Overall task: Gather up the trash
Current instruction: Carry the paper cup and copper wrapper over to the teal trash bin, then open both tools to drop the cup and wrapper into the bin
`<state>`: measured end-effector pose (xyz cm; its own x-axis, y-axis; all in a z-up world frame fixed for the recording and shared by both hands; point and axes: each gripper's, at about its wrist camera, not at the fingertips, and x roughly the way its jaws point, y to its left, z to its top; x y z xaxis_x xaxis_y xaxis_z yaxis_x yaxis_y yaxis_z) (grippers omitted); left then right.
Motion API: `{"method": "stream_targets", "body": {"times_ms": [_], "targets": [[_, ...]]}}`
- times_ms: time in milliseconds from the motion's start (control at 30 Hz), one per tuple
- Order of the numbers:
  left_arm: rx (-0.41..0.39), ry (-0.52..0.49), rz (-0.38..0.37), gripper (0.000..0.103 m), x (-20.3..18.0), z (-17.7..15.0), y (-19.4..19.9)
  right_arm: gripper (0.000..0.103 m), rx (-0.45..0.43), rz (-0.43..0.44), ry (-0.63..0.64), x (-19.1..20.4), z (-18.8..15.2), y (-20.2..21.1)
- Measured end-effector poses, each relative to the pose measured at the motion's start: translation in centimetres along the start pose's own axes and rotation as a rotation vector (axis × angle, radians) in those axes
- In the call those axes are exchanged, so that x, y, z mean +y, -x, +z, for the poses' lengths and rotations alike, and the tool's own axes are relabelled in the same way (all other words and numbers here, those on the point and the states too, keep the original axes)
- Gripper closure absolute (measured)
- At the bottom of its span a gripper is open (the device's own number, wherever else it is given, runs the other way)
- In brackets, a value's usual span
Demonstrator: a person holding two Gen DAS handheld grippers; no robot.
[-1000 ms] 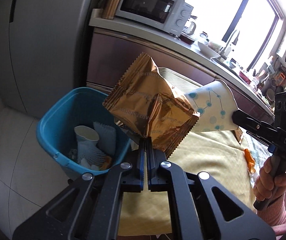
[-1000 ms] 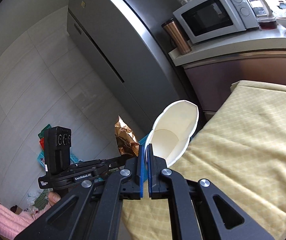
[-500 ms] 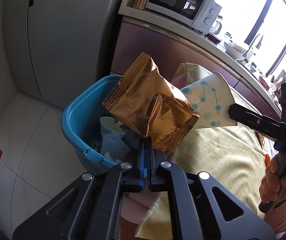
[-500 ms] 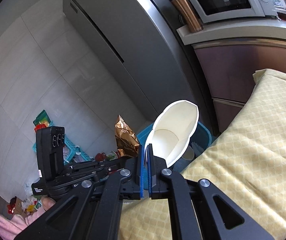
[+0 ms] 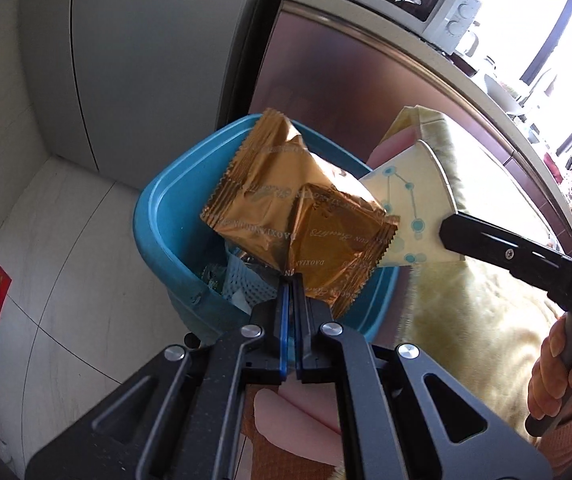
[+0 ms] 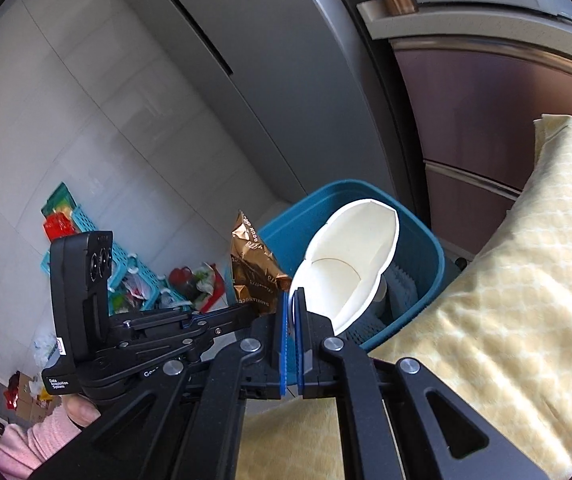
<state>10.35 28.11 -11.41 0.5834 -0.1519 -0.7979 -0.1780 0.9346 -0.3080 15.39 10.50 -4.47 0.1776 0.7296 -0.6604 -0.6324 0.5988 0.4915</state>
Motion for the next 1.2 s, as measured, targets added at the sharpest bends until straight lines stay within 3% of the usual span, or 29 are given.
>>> {"method": "stream_targets", "body": {"times_ms": [300,667,900,1033,1100,1200], "targets": [[0.035,0.019,0.014,0.097,0.0,0.5,-2.1,0.098,0.07,-0.038,-0.012,-0.1,0.1,-2.7],[0.052,0.039,0.02,0.093,-0.2,0.6,-3.9,0.087,0.063,-0.045,-0.04,-0.8,-0.1,-2.6],[0.019,0.039,0.0,0.092,0.1,0.2,-2.6,0.084,0.052,-0.039,-0.056,-1.5,-0.2,-2.3],[-0.02,0.011,-0.023,0.083,-1.0,0.2,-1.2,0.077,0.021,-0.023,-0.067,-1.7,-0.4,-0.7],[-0.044,-0.011,-0.039,0.073,-1.8,0.1,-0.4,0.076,-0.005,-0.018,-0.062,-1.6,-0.6,0.6],[-0.085,-0.062,-0.077,0.068,-3.8,0.1,1.1,0.073,-0.047,-0.014,-0.055,-1.5,-1.1,3.1]]}}
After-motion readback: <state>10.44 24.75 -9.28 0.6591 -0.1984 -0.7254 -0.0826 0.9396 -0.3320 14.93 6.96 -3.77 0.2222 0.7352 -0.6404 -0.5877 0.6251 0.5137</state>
